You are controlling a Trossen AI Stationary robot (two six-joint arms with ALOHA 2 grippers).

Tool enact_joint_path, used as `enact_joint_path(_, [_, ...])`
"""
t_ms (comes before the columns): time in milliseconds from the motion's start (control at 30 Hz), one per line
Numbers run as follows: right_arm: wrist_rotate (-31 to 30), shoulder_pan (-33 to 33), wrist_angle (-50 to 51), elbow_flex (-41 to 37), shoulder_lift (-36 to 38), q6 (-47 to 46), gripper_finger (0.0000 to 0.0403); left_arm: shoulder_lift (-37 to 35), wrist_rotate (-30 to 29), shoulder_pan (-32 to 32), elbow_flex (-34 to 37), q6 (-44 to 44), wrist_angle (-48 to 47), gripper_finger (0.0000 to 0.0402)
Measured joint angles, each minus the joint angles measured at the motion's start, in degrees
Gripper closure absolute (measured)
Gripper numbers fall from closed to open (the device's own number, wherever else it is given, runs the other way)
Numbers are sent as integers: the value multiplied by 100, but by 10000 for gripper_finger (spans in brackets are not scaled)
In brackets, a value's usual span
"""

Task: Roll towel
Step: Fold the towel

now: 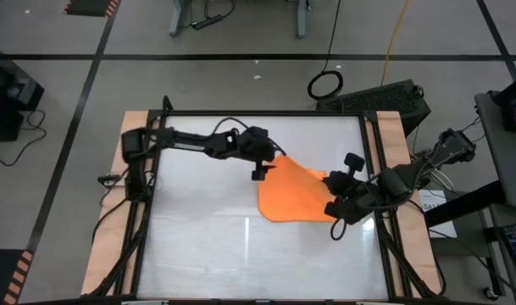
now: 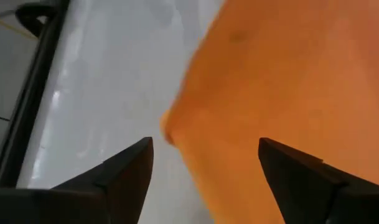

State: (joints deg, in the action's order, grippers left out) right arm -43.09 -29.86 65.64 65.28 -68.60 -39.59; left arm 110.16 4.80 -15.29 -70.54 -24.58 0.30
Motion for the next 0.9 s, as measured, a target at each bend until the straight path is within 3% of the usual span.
enact_joint_path(133, [-2,-67,-84,0,2,-9,402,415,-139,-169,-169,7,591,105])
enact_joint_path(367, [4,-117,-103,0,2,-14,402,1025,1315,-414,-824,-5,415,107])
enact_joint_path(467, [-4,-117,-102,0,2,-7,402,1292,1839,-452,-1255,-146,-196,128])
enact_joint_path(567, [-4,-117,-96,0,2,-4,402,1445,1635,-442,-1577,-545,-1022,188])
enact_joint_path(733, [1,-117,-26,0,2,0,402,1390,1465,-532,-1849,-1033,-1942,360])
enact_joint_path(800, [2,-117,29,0,2,9,402,1374,1427,-591,-2018,-1072,-2333,386])
enact_joint_path(900, [-19,-81,235,0,2,21,402,1225,924,-612,-2233,-1088,-2971,390])
